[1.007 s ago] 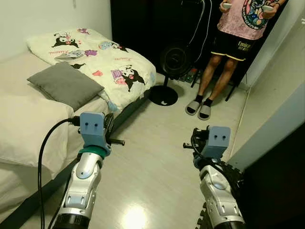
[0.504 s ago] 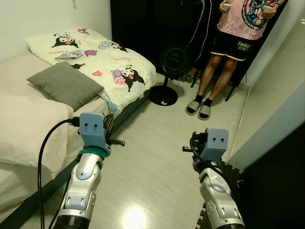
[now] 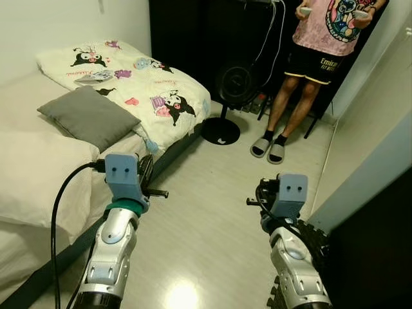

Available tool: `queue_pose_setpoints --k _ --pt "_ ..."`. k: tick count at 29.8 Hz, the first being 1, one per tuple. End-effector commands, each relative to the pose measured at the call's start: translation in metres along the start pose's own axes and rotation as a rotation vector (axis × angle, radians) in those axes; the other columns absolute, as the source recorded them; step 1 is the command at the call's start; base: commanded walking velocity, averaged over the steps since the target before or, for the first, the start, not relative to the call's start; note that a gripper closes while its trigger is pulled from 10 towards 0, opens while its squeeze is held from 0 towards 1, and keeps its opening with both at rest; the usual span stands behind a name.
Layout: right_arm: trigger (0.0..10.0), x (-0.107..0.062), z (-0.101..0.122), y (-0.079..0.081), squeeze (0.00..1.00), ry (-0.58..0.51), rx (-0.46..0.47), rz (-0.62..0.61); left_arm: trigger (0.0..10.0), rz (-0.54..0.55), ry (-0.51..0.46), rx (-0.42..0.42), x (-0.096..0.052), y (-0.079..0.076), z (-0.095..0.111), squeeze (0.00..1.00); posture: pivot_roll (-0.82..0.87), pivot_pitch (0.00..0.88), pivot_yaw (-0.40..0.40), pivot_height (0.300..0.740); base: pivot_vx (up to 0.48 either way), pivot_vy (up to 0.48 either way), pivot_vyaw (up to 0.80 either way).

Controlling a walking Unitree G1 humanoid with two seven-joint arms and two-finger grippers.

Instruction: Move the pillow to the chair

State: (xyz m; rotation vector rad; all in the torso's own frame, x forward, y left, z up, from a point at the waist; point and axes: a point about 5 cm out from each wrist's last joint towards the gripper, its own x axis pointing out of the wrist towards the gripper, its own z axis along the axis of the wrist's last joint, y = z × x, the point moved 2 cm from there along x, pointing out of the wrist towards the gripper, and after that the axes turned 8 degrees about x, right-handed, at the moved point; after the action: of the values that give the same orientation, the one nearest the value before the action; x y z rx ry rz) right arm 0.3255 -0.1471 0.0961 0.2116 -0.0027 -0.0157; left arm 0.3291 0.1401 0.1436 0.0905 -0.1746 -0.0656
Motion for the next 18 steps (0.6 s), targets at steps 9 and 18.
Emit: queue_pose_setpoints --k 9,18 --pt "10.0 -0.0015 -0.0019 -0.0047 0.00 0.018 -0.017 -0.013 10.0 0.005 0.024 -0.004 -0.0026 0.0000 -0.0039 0.00 0.00 0.000 -0.003 0.740 0.295 0.000 0.00" --pt "10.0 -0.0018 -0.0033 -0.0040 0.00 0.027 -0.020 -0.007 10.0 0.011 0.029 -0.002 -0.0031 0.0008 -0.0046 0.00 0.00 0.000 -0.003 0.740 0.295 0.000 0.00"
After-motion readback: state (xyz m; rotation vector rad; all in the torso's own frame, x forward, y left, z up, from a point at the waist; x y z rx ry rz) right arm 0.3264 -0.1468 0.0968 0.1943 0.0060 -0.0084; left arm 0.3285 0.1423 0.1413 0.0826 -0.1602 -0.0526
